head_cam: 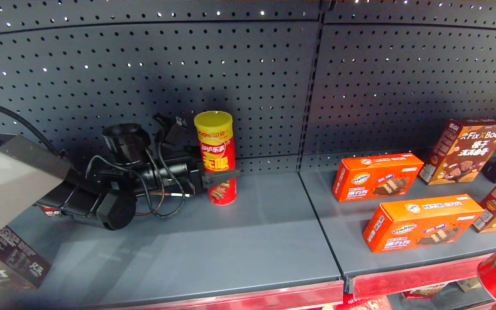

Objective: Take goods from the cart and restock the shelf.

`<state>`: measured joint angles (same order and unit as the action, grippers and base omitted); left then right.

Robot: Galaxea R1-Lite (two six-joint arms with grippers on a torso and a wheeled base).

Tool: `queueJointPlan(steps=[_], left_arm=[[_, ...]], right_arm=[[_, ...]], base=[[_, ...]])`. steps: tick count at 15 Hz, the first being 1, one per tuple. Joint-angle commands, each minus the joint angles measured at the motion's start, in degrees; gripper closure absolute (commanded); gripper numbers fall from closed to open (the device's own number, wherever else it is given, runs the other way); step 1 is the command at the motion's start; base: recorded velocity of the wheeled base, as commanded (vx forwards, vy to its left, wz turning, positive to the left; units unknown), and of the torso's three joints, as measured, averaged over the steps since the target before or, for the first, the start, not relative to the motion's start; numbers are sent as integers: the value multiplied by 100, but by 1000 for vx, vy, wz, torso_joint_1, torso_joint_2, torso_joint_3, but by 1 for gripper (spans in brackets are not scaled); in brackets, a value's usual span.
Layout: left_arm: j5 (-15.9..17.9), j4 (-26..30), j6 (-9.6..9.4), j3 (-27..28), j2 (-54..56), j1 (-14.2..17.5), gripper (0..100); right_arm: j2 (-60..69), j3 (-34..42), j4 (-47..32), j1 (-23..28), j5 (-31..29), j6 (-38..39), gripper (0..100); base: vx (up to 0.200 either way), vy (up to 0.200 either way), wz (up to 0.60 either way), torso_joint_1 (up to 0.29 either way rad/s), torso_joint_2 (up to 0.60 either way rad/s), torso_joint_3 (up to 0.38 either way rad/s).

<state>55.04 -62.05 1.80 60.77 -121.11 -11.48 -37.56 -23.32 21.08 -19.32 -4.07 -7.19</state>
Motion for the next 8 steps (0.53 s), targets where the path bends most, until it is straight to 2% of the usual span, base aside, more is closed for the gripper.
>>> queueJointPlan(steps=[1,2,8], left_arm=[[-2,-18,-5,-4,-26,-21,0],[-2,-18,4,5,-26,-21,100],[-37,-18,48,-30,9,-82,100]], right_arm=[[21,12,2,7,-6,-1,100],[21,12,2,7,3,-1,100],[3,-6,2,-1,3,-1,100]], base=[[0,0,0,0,0,0],[0,0,0,0,0,0],[0,0,0,0,0,0]])
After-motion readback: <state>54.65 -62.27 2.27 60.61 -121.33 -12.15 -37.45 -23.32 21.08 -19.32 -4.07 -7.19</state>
